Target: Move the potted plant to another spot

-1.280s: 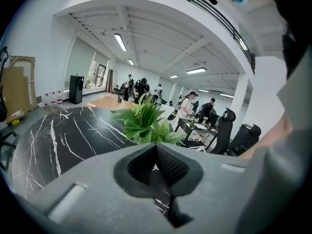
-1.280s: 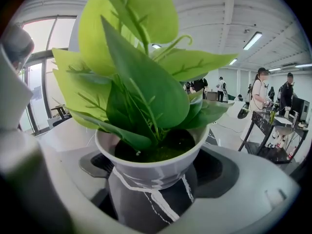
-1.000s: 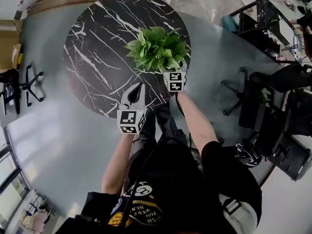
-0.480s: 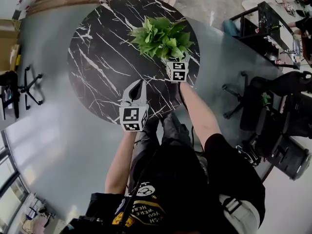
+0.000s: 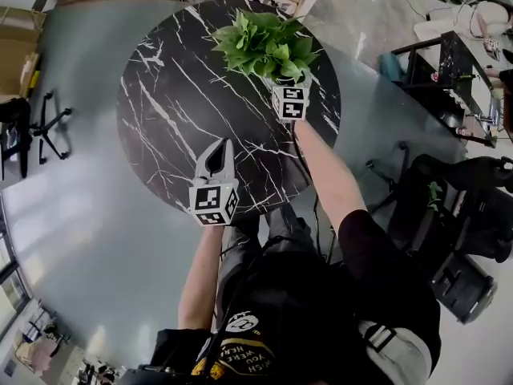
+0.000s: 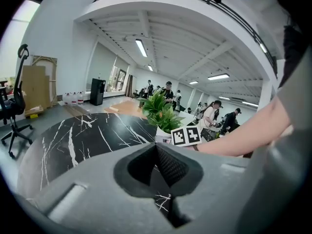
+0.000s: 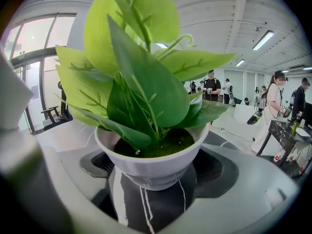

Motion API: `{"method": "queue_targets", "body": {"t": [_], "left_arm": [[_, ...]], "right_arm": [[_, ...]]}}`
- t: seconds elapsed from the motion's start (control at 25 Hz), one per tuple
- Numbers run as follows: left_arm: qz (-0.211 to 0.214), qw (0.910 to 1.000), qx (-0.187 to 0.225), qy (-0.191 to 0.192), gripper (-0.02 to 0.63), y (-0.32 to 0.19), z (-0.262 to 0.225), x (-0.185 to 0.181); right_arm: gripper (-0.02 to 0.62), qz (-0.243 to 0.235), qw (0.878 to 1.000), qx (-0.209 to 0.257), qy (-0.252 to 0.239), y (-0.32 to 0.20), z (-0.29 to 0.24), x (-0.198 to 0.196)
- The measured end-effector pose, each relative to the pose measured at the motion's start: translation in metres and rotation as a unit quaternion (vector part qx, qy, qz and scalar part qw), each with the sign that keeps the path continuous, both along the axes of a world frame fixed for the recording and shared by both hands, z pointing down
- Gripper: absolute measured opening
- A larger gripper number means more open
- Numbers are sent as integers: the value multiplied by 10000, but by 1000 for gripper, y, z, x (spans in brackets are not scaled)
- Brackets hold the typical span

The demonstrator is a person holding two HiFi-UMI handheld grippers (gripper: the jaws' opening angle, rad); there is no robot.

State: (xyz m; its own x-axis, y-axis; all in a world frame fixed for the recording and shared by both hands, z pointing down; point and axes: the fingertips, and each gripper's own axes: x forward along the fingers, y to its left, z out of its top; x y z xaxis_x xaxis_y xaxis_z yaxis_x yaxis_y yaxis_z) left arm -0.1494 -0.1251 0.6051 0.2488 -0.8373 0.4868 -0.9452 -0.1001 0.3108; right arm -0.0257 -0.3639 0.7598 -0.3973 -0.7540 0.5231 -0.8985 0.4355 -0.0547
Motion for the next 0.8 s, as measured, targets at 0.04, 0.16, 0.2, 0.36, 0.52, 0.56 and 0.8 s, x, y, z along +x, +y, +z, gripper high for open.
{"method": "queue_targets", "body": {"t": [0.04, 0.16, 0.2, 0.36, 0.52, 0.56, 0.8], "left_arm": [[-87, 10000, 11, -3, 3, -3, 1, -4], [-357, 9994, 21, -10, 2, -9, 3, -18], [-434, 9991, 14, -20, 2, -9, 4, -23], [-679, 9977, -24, -25, 2, -10, 7, -36], [-856, 9963, -81, -92, 3, -13, 10, -50], [-885, 9960, -83, -127, 3, -14, 10, -54], [-980, 9950, -76, -184, 2, -15, 11, -55]], "right_arm": [[497, -59, 10000, 30, 17, -11, 0, -3], [495, -233, 9996, 117, 73, -40, 0, -14], [495, -271, 9995, 133, 82, -48, 0, -18], [495, -401, 9988, 233, 129, -81, -1, -31], [494, -503, 9981, 304, 171, -111, -2, -43], [494, -515, 9980, 325, 188, -118, -2, -46], [494, -675, 9970, 326, 209, -130, 1, -52]]}}
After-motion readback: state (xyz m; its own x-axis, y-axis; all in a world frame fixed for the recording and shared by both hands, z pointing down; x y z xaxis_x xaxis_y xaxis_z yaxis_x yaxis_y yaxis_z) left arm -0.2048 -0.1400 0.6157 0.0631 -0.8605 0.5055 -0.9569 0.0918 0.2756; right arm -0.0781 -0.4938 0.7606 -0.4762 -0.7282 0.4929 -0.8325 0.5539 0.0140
